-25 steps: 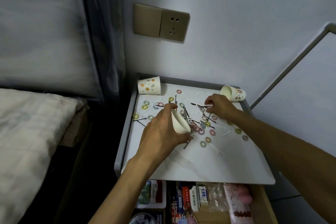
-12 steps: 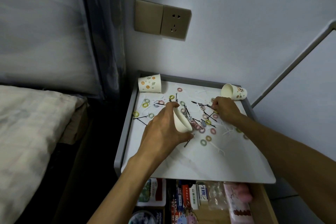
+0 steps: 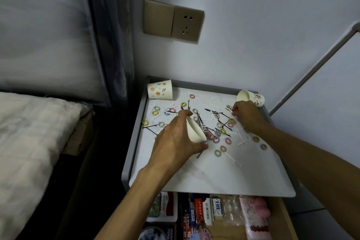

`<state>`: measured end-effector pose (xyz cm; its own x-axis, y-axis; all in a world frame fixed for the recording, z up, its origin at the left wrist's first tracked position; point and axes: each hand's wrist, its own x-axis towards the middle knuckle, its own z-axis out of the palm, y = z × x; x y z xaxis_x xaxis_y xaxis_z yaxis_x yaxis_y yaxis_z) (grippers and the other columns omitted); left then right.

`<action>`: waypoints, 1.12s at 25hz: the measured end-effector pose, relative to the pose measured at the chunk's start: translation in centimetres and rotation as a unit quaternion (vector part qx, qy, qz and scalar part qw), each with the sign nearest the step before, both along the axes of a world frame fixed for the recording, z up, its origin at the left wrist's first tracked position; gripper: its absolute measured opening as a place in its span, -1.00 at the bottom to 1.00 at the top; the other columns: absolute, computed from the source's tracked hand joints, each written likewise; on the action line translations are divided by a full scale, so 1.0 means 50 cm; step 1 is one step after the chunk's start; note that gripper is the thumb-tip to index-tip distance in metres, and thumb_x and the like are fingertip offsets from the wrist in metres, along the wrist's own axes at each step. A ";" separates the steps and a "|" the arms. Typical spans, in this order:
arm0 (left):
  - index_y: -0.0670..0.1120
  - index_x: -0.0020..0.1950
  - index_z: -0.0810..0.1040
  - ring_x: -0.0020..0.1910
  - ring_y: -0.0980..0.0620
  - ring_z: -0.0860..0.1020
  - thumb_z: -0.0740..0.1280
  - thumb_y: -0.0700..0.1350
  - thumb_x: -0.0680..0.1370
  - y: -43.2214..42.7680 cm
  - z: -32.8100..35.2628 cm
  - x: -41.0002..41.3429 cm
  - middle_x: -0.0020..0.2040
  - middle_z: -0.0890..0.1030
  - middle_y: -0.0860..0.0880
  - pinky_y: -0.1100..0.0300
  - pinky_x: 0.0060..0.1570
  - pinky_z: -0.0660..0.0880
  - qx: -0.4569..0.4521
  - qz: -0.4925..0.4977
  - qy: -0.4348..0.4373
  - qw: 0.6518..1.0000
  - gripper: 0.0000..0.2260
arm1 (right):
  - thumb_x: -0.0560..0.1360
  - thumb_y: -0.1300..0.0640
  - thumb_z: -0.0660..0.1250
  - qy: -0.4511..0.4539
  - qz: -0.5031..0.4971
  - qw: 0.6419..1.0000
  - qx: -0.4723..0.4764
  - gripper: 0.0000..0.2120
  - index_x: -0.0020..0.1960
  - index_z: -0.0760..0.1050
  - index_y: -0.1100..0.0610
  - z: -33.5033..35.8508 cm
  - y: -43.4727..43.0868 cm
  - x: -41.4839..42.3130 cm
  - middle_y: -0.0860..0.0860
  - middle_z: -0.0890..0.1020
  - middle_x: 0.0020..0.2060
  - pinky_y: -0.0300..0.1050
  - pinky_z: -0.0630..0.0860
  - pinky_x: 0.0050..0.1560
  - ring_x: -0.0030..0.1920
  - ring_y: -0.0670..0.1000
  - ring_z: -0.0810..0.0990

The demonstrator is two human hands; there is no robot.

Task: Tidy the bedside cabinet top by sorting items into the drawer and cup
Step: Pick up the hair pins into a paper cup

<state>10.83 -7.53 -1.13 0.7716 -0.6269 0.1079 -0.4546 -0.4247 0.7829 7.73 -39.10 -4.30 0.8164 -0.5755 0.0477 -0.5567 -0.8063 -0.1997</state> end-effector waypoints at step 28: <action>0.17 0.30 0.27 -0.01 0.03 0.52 0.56 0.18 0.23 0.000 -0.001 0.001 0.00 0.48 0.19 0.10 -0.09 0.47 -0.015 -0.002 -0.004 1.000 -0.26 | 0.42 0.20 0.47 -0.001 0.128 0.986 0.110 -0.96 -0.13 0.65 0.14 -0.005 0.009 -0.028 0.00 0.69 -0.22 -0.11 0.53 -0.12 -0.20 -0.04 0.63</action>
<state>10.89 -7.55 -1.19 0.7684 -0.6263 0.1319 -0.4619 -0.3999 0.7916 6.31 -38.65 -4.55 0.9361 -0.3479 -0.0527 -0.3404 -0.8573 -0.3861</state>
